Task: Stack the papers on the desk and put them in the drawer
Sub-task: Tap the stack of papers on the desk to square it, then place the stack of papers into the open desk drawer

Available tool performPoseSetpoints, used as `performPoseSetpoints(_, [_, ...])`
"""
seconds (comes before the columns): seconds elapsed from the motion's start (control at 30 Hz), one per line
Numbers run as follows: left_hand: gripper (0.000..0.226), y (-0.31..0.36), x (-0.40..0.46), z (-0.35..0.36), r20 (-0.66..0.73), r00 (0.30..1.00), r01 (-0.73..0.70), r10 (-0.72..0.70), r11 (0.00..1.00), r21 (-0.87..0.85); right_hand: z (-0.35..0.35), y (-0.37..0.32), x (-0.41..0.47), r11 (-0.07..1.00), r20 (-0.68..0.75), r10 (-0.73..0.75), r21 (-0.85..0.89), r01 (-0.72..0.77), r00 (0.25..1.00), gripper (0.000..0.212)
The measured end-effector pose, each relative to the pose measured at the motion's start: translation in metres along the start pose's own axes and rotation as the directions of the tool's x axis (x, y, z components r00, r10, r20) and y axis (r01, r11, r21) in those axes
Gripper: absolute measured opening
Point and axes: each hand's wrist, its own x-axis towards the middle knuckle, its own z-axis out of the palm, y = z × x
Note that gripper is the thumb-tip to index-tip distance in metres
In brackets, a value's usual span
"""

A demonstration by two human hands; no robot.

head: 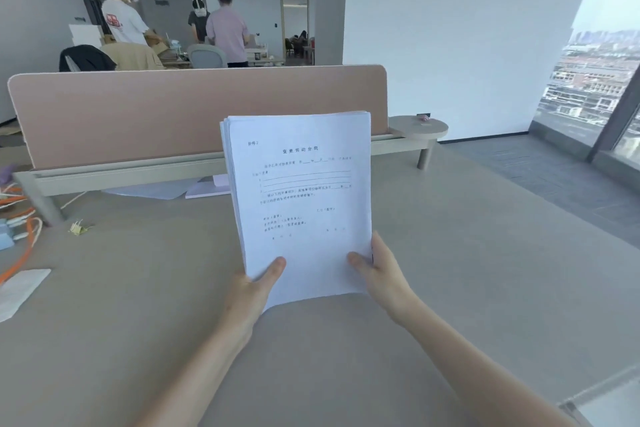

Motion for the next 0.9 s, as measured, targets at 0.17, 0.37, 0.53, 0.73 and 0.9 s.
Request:
performPoseSetpoints(0.17, [0.011,0.008,-0.046,0.02,0.063,0.998,-0.018,0.016,0.999,0.038,-0.031,0.008,-0.04,0.998,-0.035,0.052,0.031,-0.051,0.998,0.034])
performPoseSetpoints(0.37, [0.033,0.015,-0.102,0.062,0.216,0.975,0.049,-0.047,0.999,-0.002,-0.089,0.011,-0.096,0.991,-0.135,0.123,0.071,-0.115,0.983,0.023])
performPoseSetpoints(0.53, [0.036,0.015,-0.174,0.121,0.39,0.91,0.151,-0.137,0.989,-0.004,-0.16,0.03,-0.168,0.981,-0.269,0.185,0.103,-0.162,0.945,0.02])
performPoseSetpoints(0.73, [0.032,-0.004,-0.267,0.175,0.489,0.84,0.245,-0.233,0.969,0.042,-0.224,0.056,-0.276,0.961,-0.44,0.276,0.133,-0.242,0.854,0.019])
performPoseSetpoints(0.9, [0.032,-0.013,-0.334,0.202,0.526,0.817,0.249,-0.237,0.967,0.048,-0.257,0.062,-0.353,0.94,-0.511,0.335,0.132,-0.313,0.791,0.025])
